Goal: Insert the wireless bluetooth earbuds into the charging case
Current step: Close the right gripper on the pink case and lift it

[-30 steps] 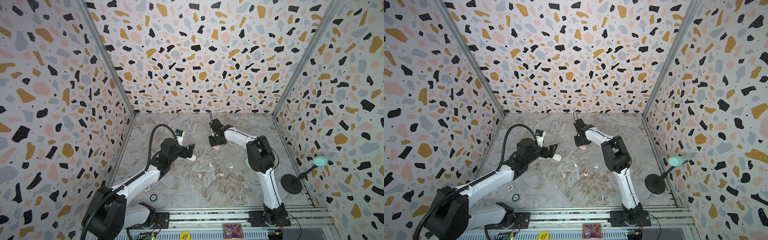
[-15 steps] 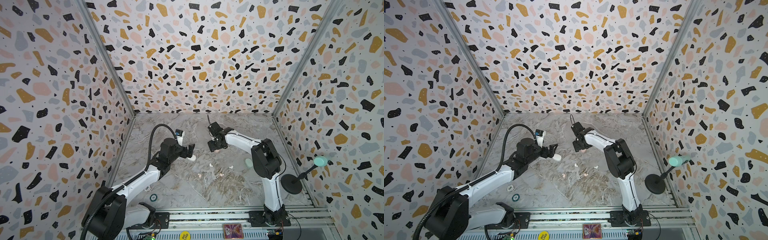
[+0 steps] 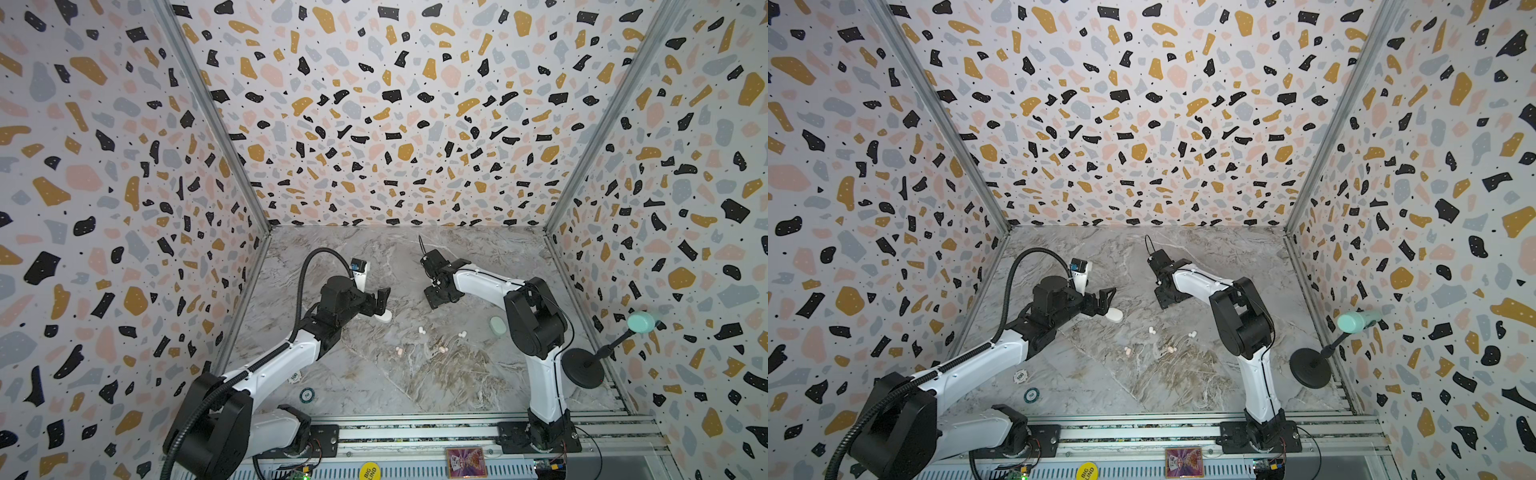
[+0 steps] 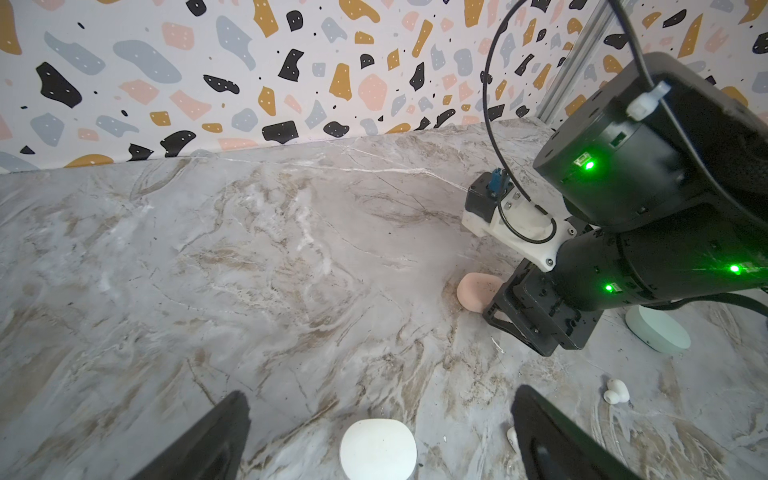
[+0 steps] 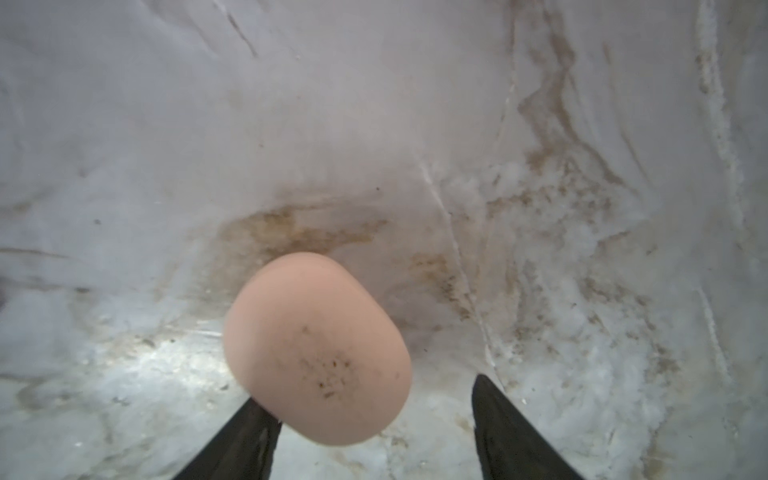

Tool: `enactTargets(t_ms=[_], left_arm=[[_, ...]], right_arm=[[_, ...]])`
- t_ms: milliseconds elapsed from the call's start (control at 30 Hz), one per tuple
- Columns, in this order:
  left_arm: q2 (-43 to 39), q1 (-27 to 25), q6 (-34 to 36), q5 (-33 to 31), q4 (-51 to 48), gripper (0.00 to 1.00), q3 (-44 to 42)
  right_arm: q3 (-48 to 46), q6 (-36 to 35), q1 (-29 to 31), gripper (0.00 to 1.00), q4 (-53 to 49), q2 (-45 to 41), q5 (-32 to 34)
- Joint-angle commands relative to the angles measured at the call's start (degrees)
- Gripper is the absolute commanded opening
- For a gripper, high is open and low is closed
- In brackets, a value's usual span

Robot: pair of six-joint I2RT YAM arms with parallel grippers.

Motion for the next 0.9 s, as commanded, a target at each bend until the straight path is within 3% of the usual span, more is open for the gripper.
enactTargets(t_ms=[0,233,400,533,867], left_arm=[[-0.9,0.4,-0.3,0.3,2.4,1.00,0.5],[-1.0,0.4,-0.3,0.3,2.3,1.00,0.5],[-1.0,0.3,-0.2,0.4,2.3,1.00,0.5],[-0.7,0.3,-0.4,1.3,2.6,1.00,0.6],[-1.1,0.4,-0.2,1.6,2.4,1.00,0.5]], right_arm=[[-0.2,-1.3,-1.1,0.73,-0.9,-3.9,3.0],[0.7,-0.8,-2.8,0.77,-1.5,-4.7,-0.1],[1.9,1.4,-3.8,0.89,-1.5,-7.0,-10.3],[4.1,-0.6,-3.8,0.95,-1.6,-5.9,-13.5],[13.4,-4.9,-4.3,0.92,-6.6,3.0,-13.8]])
